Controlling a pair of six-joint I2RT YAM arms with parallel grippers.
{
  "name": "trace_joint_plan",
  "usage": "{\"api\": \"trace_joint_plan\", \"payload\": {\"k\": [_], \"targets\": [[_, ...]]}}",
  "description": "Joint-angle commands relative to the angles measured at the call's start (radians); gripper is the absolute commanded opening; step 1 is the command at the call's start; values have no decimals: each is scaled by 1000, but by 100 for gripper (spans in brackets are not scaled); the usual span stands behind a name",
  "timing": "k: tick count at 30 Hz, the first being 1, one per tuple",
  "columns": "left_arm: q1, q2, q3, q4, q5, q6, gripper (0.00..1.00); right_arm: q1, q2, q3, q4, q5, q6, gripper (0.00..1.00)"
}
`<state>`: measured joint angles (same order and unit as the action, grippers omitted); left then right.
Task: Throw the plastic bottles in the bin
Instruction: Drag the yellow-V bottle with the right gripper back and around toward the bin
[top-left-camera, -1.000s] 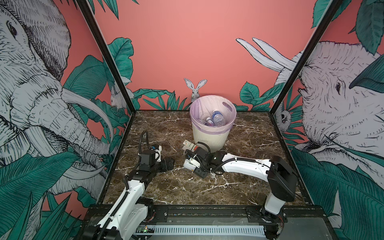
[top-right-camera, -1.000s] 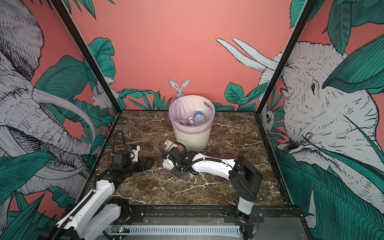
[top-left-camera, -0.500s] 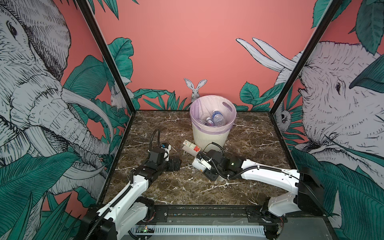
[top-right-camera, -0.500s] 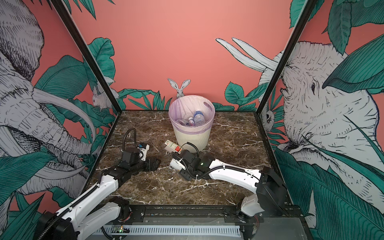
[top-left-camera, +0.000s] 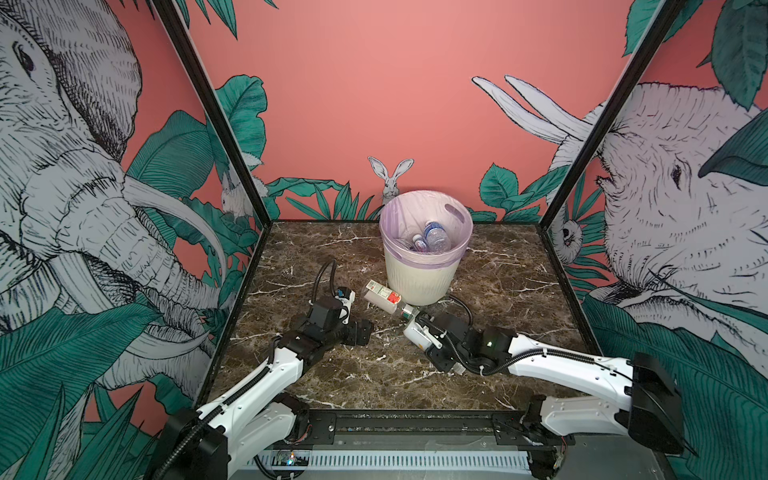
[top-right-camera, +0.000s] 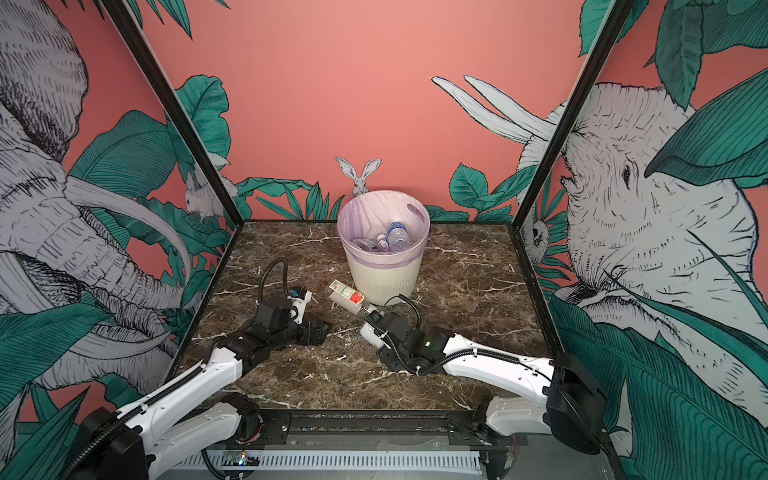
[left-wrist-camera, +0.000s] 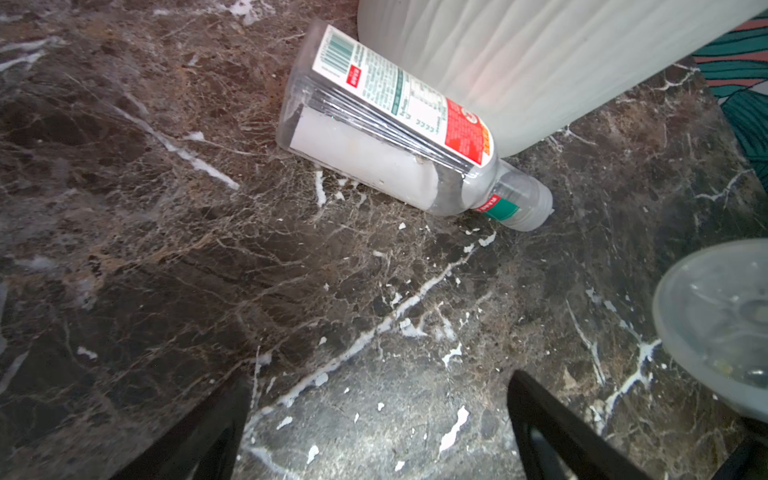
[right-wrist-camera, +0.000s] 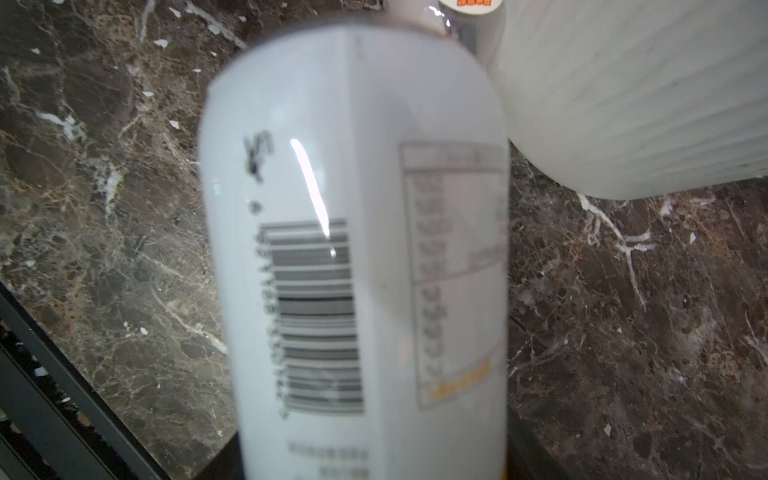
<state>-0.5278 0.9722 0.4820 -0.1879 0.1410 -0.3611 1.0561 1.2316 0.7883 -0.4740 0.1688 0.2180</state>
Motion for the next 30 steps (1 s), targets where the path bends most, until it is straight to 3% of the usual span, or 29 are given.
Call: {"api": "trace_joint_plan", "payload": {"k": [1,30], "targets": [[-26,-7,11,24,-29,10,98,-8,-48,-31,38,40,58,46],[-106,0,17,33,-50,45,98,-68,-384,-235,57,199,182,47]]}}
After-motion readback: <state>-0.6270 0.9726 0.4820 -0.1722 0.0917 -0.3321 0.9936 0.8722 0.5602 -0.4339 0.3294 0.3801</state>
